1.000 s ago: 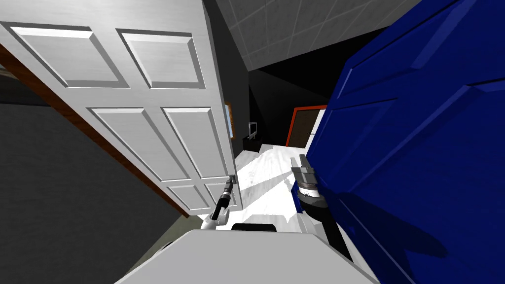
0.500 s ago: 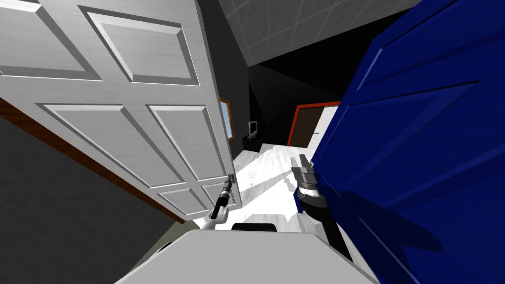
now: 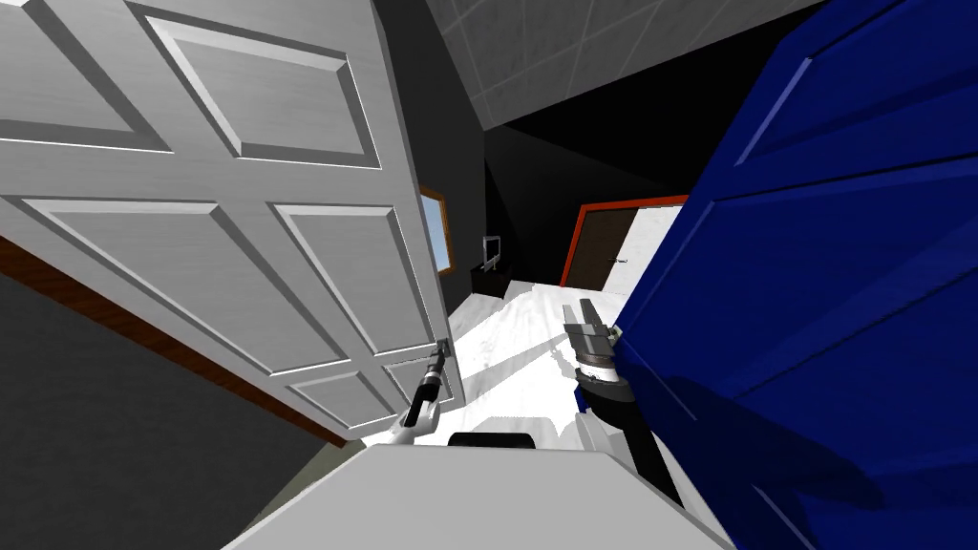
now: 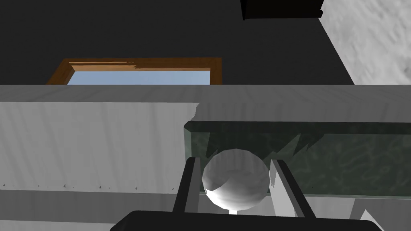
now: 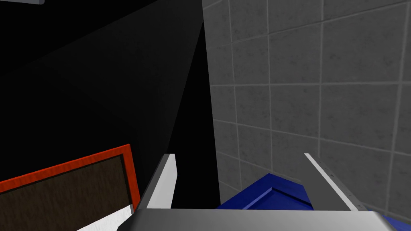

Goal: Push the door open

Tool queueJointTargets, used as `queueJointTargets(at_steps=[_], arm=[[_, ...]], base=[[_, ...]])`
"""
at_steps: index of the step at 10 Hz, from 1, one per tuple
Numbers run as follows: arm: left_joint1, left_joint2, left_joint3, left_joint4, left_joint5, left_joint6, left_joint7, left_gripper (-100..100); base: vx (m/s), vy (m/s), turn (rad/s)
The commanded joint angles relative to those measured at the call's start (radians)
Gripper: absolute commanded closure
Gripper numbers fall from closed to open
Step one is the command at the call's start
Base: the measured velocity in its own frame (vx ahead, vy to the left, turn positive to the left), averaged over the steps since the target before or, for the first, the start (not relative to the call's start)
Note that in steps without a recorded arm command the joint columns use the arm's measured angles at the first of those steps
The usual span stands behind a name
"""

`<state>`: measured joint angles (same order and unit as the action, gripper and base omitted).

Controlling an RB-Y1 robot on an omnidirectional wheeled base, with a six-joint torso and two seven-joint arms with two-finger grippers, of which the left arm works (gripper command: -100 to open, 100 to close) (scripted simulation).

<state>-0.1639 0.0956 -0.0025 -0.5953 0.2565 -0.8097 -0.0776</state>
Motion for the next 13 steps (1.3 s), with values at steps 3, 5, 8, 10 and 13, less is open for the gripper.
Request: queueJointTargets(at_steps=[3, 5, 8, 10, 13], arm=[[-0.026, 0.027, 0.044, 0.051, 0.024, -0.029, 0.0, 100], [-0.026, 0.032, 0.066, 0.054, 0.037, -0.029, -0.007, 100], [-0.026, 0.037, 0.088, 0.076, 0.049, -0.029, -0.013, 100], [-0.027, 0.043, 0.113, 0.06, 0.063, -0.029, -0.021, 100], [-0.027, 0.048, 0.141, 0.064, 0.078, -0.029, -0.029, 100]], base=[[0.146, -0.035, 0.043], [0.212, -0.074, 0.07], [0.163, -0.054, 0.047], [0.181, -0.074, 0.071], [0.186, -0.045, 0.053]])
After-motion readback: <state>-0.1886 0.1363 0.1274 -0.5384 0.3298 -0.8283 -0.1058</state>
